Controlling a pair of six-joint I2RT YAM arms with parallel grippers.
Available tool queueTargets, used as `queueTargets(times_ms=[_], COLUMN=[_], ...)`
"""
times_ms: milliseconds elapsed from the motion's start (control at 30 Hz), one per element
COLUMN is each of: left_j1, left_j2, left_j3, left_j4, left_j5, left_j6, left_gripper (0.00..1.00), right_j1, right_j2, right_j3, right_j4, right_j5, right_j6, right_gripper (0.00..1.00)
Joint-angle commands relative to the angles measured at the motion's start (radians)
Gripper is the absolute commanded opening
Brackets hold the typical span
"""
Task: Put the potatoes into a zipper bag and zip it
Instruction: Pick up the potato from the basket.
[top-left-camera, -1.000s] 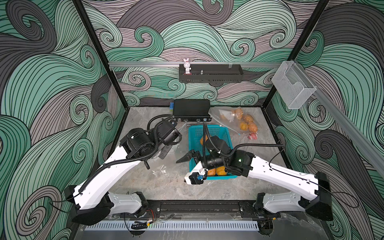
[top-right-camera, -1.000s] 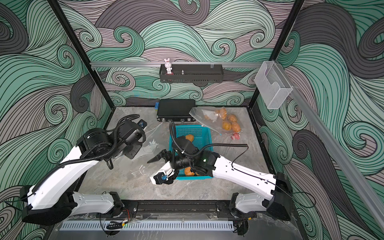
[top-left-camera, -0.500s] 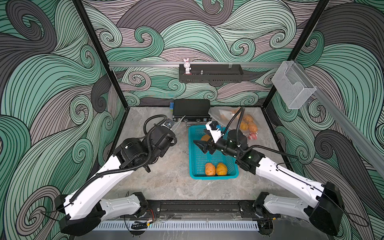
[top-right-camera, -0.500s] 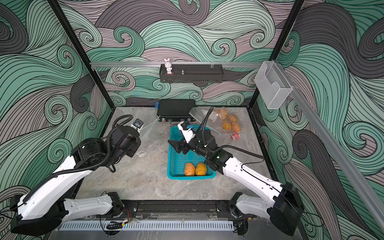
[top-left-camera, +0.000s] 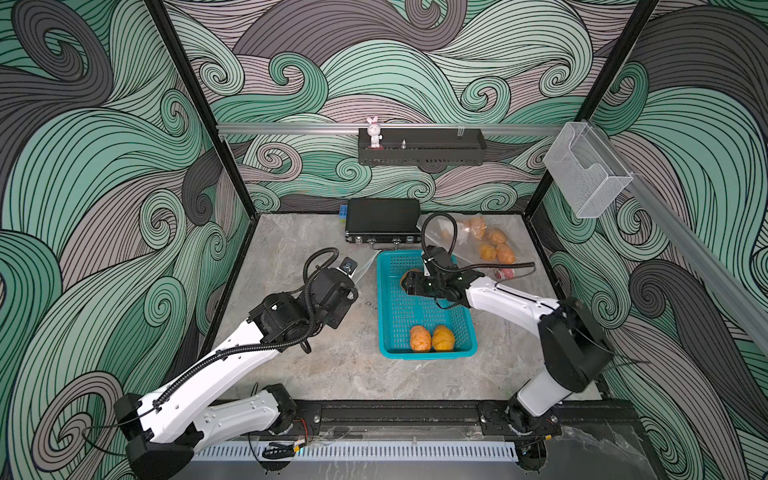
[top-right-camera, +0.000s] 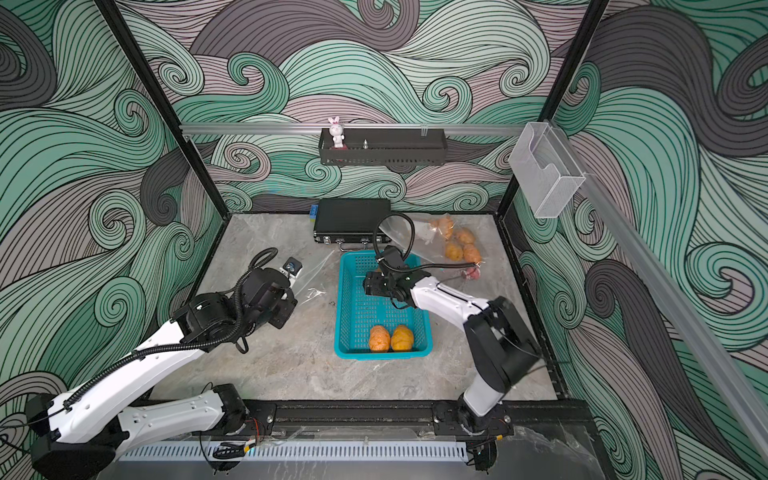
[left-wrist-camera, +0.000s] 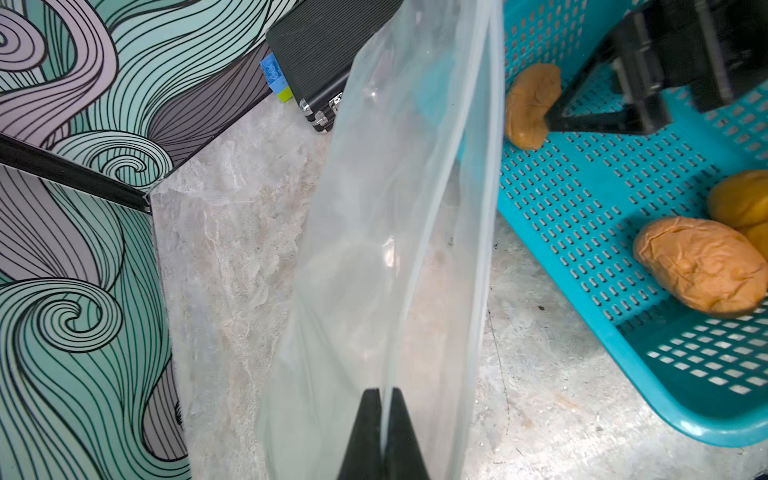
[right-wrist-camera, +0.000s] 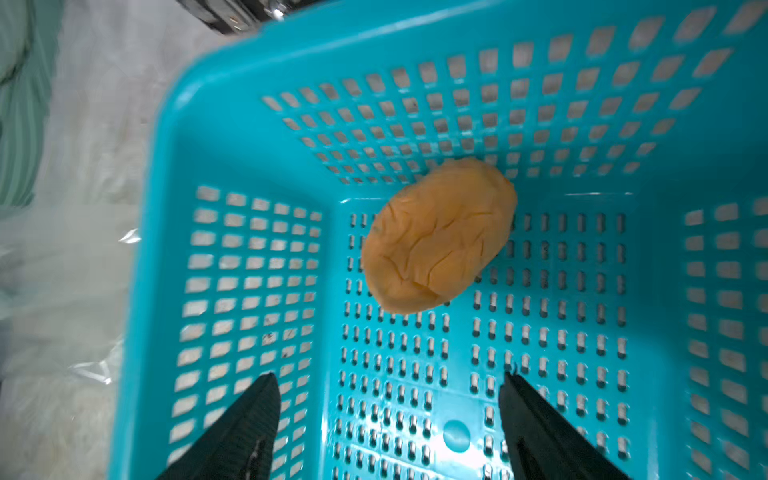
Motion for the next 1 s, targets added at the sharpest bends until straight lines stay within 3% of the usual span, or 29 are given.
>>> queueTargets(times_ms=[0, 467, 733, 967], left_j1=[0.017, 0.036, 0.039, 0.041], left_j2=[-0.023, -0.007, 0.001, 0.006], left_j3=[-0.010, -0.057, -0.064, -0.063], left_j4=[0.066, 0.103, 0.109, 0.114], left_j5=[0.061, 0.198, 0.229, 0.280], left_j6=[-0.025, -0.045, -0.043, -0.050], left_gripper=[0.00, 0.00, 0.00, 0.00], right_j1=[-0.012, -0.037, -0.040, -0.040], right_j2=[0.083, 0.244, 0.279, 0.181], right_j3=[0.093, 0.189, 0.195, 0.114], right_j4=[-0.055, -0.029, -0.004, 0.059], right_j5=[-0.001, 0.133, 0.114, 0.078], right_j6=[0.088, 0.261, 0.247, 0.133], right_gripper=[0.81, 0.81, 0.69, 0.52])
